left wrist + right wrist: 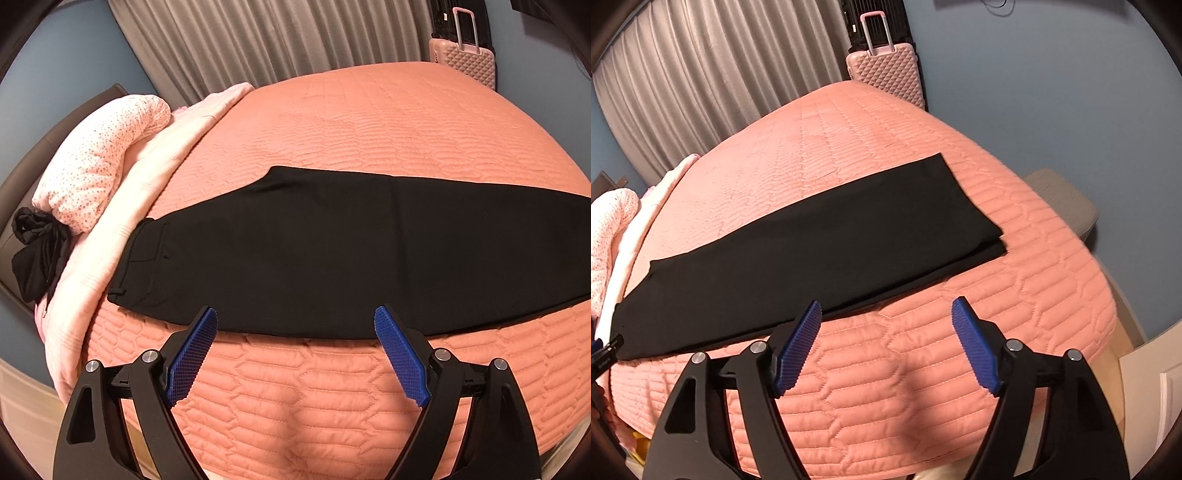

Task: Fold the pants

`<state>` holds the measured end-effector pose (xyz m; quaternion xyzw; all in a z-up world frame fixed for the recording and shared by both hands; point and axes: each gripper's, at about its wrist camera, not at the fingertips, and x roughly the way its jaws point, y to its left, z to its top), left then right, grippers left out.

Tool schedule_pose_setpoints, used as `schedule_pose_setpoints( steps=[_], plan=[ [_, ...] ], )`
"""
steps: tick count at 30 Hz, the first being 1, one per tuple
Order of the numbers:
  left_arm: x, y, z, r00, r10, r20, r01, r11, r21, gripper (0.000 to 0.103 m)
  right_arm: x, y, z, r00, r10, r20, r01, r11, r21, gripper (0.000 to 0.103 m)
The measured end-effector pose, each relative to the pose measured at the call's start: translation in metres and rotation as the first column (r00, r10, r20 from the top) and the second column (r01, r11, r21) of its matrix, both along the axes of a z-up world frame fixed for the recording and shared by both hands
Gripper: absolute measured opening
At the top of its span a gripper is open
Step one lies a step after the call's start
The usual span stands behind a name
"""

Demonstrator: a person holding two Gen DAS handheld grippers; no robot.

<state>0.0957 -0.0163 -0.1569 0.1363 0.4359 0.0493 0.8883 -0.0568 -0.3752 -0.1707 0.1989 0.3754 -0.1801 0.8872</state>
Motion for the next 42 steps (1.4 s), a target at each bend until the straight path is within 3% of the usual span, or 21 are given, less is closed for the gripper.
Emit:
schedule_pose_setpoints(
  steps=[1, 9, 14, 27, 30, 33, 35, 42],
  plan=[
    [0.000, 0.000, 0.000, 1.000, 0.000, -0.005, 0.000, 1.000, -0.011, 0.085, -0.003, -0.003, -0.001, 1.000, -0.016, 0.008, 0.016, 1.000, 0.003, 0.086],
    [-0.005, -0.001, -0.001, 0.999, 0.015, -0.028, -0.016, 1.000, -0.021, 0.085, -0.017, -0.054, -0.036, 0.990, -0.131, 0.058, 0.115, 0.966, 0.232, 0.086],
    [-0.004, 0.004, -0.004, 0.997, 0.043, -0.057, -0.044, 0.999, -0.027, 0.085, -0.004, -0.091, -0.070, 0.970, -0.226, 0.087, 0.167, 0.883, 0.438, 0.086],
    [0.003, -0.020, -0.011, 0.997, 0.010, -0.075, -0.009, 1.000, 0.015, 0.085, 0.043, -0.112, -0.078, 0.963, -0.216, 0.160, 0.141, 0.913, 0.382, 0.087],
    [0.004, -0.022, -0.012, 0.997, 0.001, -0.075, 0.001, 1.000, 0.019, 0.085, 0.047, -0.121, -0.081, 0.955, -0.240, 0.172, 0.155, 0.903, 0.401, 0.074],
    [0.005, -0.018, -0.014, 0.996, 0.011, -0.083, -0.010, 1.000, 0.015, 0.085, 0.047, -0.137, -0.088, 0.937, -0.297, 0.185, 0.179, 0.861, 0.476, 0.057],
    [0.006, -0.013, -0.016, 0.995, 0.024, -0.092, -0.023, 1.000, 0.008, 0.085, 0.050, -0.143, -0.093, 0.937, -0.307, 0.168, 0.190, 0.851, 0.490, 0.038],
    [0.004, 0.012, -0.023, 0.992, 0.061, -0.110, -0.064, 0.998, -0.025, 0.085, 0.072, -0.135, -0.083, 0.970, -0.225, 0.095, 0.172, 0.905, 0.389, 0.018]
  ],
)
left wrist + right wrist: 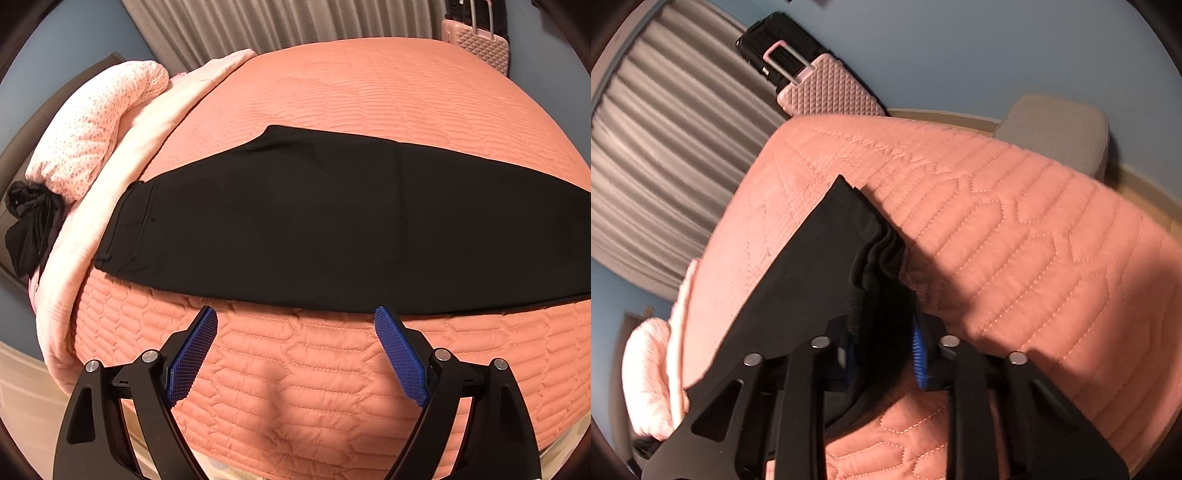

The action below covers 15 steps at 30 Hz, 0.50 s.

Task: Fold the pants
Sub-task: 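Grasp the trouser leg end with the right tool and lift it over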

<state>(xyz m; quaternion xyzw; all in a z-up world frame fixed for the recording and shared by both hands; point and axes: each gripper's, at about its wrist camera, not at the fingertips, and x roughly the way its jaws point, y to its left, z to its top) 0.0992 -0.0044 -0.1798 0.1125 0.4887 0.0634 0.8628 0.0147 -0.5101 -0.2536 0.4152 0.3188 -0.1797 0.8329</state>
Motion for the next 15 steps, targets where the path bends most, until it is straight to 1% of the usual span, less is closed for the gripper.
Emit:
schedule_pose_setpoints(
  steps=[2, 3, 4, 6, 8, 9, 10, 13, 15],
  plan=[
    [0.000, 0.010, -0.001, 1.000, 0.016, -0.003, -0.017, 1.000, -0.019, 0.085, 0.007, 0.005, 0.004, 1.000, 0.013, -0.024, -0.013, 1.000, -0.025, 0.017],
    [0.000, 0.016, -0.002, 1.000, 0.026, -0.007, -0.026, 0.999, -0.031, 0.085, 0.012, 0.008, 0.004, 0.999, 0.027, -0.038, -0.028, 0.999, -0.026, 0.017],
    [0.000, 0.020, -0.003, 0.999, 0.033, -0.009, -0.033, 0.999, -0.040, 0.085, 0.019, 0.010, -0.001, 0.996, 0.048, -0.073, -0.049, 0.999, -0.012, 0.017],
    [-0.001, 0.034, -0.003, 0.998, 0.056, -0.011, -0.057, 0.996, -0.063, 0.085, 0.016, 0.011, 0.000, 0.997, 0.023, -0.076, -0.024, 1.000, -0.010, 0.018],
    [-0.001, 0.047, -0.001, 0.997, 0.077, -0.006, -0.077, 0.993, -0.084, 0.085, 0.009, 0.013, 0.002, 0.997, -0.014, -0.070, 0.015, 1.000, 0.011, 0.022],
    [-0.001, 0.052, 0.000, 0.996, 0.084, -0.002, -0.084, 0.992, -0.093, 0.085, 0.004, 0.015, 0.001, 0.998, -0.021, -0.055, 0.022, 1.000, 0.022, 0.026],
    [-0.002, 0.059, 0.002, 0.996, 0.090, 0.003, -0.090, 0.990, -0.105, 0.085, -0.002, 0.018, -0.002, 1.000, -0.023, -0.020, 0.024, 0.999, 0.036, 0.033],
    [-0.003, 0.070, 0.000, 0.995, 0.103, 0.002, -0.102, 0.989, -0.112, 0.085, -0.013, 0.022, -0.007, 0.999, -0.048, 0.025, 0.046, 0.997, 0.058, 0.037],
    [-0.003, 0.077, -0.003, 0.994, 0.108, -0.006, -0.108, 0.988, -0.111, 0.085, -0.019, 0.024, -0.009, 0.996, -0.057, 0.068, 0.051, 0.995, 0.091, 0.043]
  ],
)
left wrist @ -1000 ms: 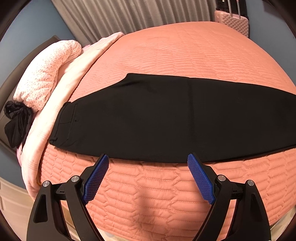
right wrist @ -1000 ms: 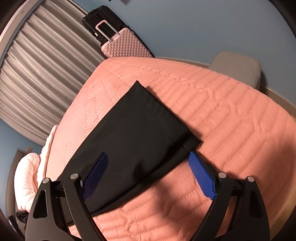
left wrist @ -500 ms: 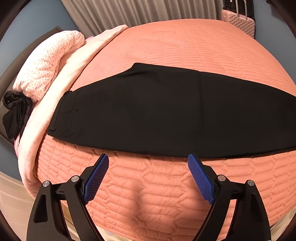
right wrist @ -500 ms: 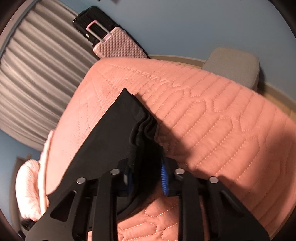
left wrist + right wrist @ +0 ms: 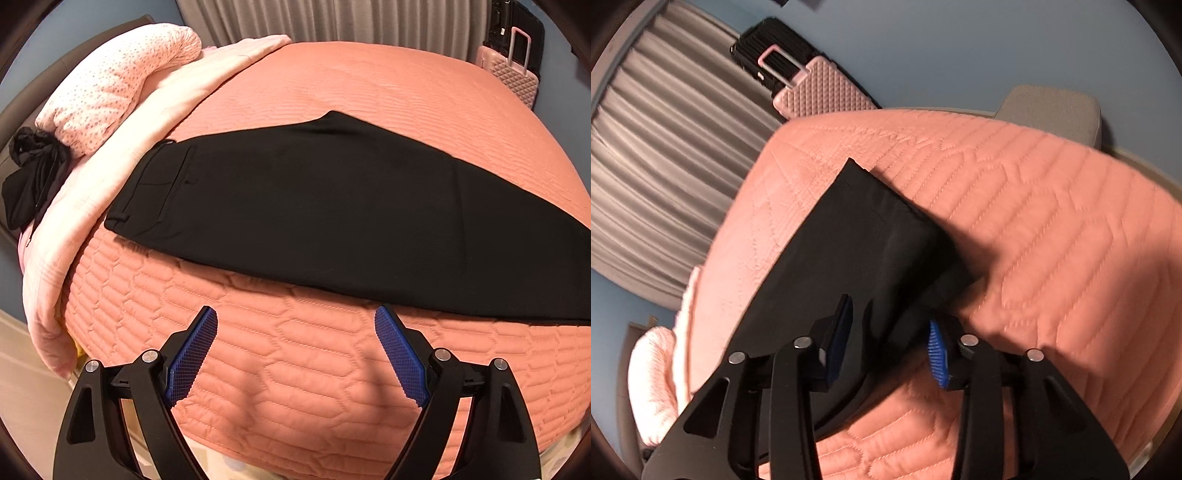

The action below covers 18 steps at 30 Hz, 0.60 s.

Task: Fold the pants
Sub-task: 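Grasp the trouser leg end with the right tool and lift it over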

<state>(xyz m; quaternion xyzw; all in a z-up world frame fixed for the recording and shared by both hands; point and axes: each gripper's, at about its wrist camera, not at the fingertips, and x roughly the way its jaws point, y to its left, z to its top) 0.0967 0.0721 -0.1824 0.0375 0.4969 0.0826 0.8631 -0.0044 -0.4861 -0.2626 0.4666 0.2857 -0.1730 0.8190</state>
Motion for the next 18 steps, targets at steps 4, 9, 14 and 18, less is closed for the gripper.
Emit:
schedule_pose_setpoints(
  steps=[4, 9, 14, 18],
  plan=[
    [-0.001, 0.004, -0.003, 1.000, 0.012, -0.010, -0.013, 1.000, -0.006, 0.085, 0.003, -0.002, -0.001, 1.000, 0.000, 0.007, 0.000, 1.000, 0.004, 0.046],
    [0.000, -0.004, -0.006, 1.000, -0.001, -0.019, 0.001, 1.000, 0.012, 0.085, 0.016, -0.007, 0.002, 0.998, 0.000, -0.064, -0.003, 0.999, -0.050, 0.015],
    [0.002, -0.006, -0.004, 1.000, -0.007, -0.013, 0.008, 1.000, 0.018, 0.085, 0.027, 0.009, 0.029, 0.995, 0.044, -0.094, -0.061, 0.981, -0.184, 0.006],
    [0.004, 0.008, -0.004, 1.000, 0.016, -0.001, -0.016, 1.000, 0.001, 0.085, 0.069, 0.068, 0.095, 0.966, 0.247, -0.078, -0.259, 0.894, -0.365, 0.006]
  ],
)
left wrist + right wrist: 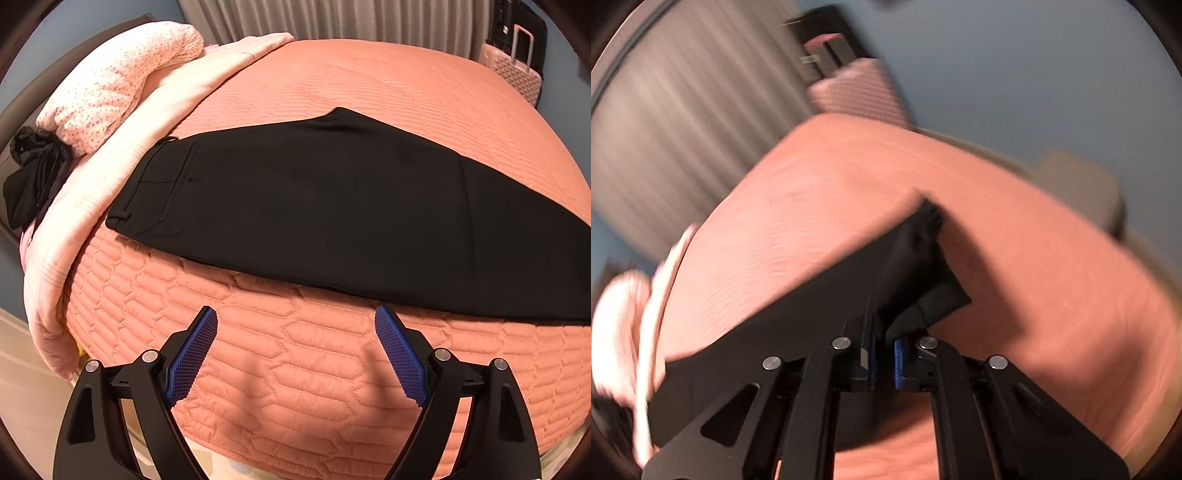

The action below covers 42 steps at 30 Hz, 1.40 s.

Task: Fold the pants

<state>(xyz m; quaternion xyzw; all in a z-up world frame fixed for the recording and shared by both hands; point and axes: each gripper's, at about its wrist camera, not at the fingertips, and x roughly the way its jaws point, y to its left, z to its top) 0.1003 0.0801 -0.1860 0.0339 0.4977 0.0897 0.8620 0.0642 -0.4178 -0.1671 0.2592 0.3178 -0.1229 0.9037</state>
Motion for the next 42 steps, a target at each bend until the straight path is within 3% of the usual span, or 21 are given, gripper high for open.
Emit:
schedule_pose_setpoints(
  steps=[3, 6, 9, 12, 14, 17, 21, 23, 28, 32, 34, 37, 40, 42],
  plan=[
    [0.000, 0.018, -0.003, 0.999, 0.039, 0.001, -0.039, 0.999, -0.029, 0.085, 0.043, 0.085, 0.044, 0.968, 0.249, 0.005, -0.246, 0.959, -0.138, 0.006],
    [-0.002, 0.036, -0.003, 0.997, 0.076, 0.011, -0.075, 0.996, -0.057, 0.085, 0.078, 0.184, 0.053, 0.876, 0.481, -0.037, -0.480, 0.858, -0.183, 0.006],
    [-0.005, 0.060, -0.003, 0.993, 0.113, 0.018, -0.111, 0.992, -0.064, 0.085, 0.102, 0.280, 0.012, 0.755, 0.638, -0.151, -0.656, 0.733, -0.178, 0.006],
    [-0.008, 0.086, -0.006, 0.990, 0.143, 0.009, -0.143, 0.987, -0.072, 0.085, 0.109, 0.339, -0.057, 0.667, 0.683, -0.298, -0.737, 0.664, -0.126, 0.006],
    [-0.011, 0.105, -0.007, 0.986, 0.166, 0.002, -0.166, 0.983, -0.075, 0.085, 0.100, 0.356, -0.066, 0.691, 0.662, -0.290, -0.720, 0.665, -0.196, 0.006],
    [-0.015, 0.129, -0.008, 0.981, 0.195, 0.017, -0.194, 0.978, -0.073, 0.085, 0.102, 0.351, -0.059, 0.697, 0.661, -0.277, -0.710, 0.690, -0.139, 0.006],
    [-0.010, 0.149, -0.019, 0.974, 0.227, 0.002, -0.226, 0.970, -0.084, 0.085, 0.100, 0.360, -0.035, 0.699, 0.673, -0.242, -0.714, 0.677, -0.180, 0.006],
    [-0.007, 0.156, -0.022, 0.970, 0.245, 0.001, -0.244, 0.964, -0.102, 0.085, 0.100, 0.372, -0.030, 0.673, 0.702, -0.232, -0.739, 0.648, -0.184, 0.006],
    [0.001, 0.169, -0.025, 0.960, 0.282, -0.007, -0.278, 0.942, -0.187, 0.085, 0.117, 0.412, -0.051, 0.613, 0.729, -0.305, -0.789, 0.584, -0.190, 0.006],
    [0.013, 0.186, -0.023, 0.957, 0.290, 0.014, -0.276, 0.923, -0.269, 0.085, 0.109, 0.430, -0.050, 0.611, 0.705, -0.361, -0.792, 0.554, -0.257, 0.015],
    [0.023, 0.199, -0.023, 0.954, 0.300, 0.025, -0.275, 0.901, -0.334, 0.085, 0.097, 0.437, -0.040, 0.587, 0.706, -0.397, -0.809, 0.516, -0.281, 0.050],
    [0.042, 0.225, -0.026, 0.940, 0.338, 0.053, -0.283, 0.854, -0.436, 0.085, 0.068, 0.434, -0.017, 0.600, 0.714, -0.362, -0.796, 0.482, -0.366, 0.072],
    [0.062, 0.255, -0.041, 0.918, 0.394, 0.048, -0.283, 0.735, -0.616, 0.085, 0.041, 0.424, 0.003, 0.608, 0.724, -0.325, -0.784, 0.484, -0.390, 0.077],
    [0.072, 0.275, -0.059, 0.890, 0.454, 0.029, -0.287, 0.609, -0.739, 0.085, 0.026, 0.412, 0.015, 0.625, 0.718, -0.305, -0.773, 0.515, -0.370, 0.078]
  ],
)
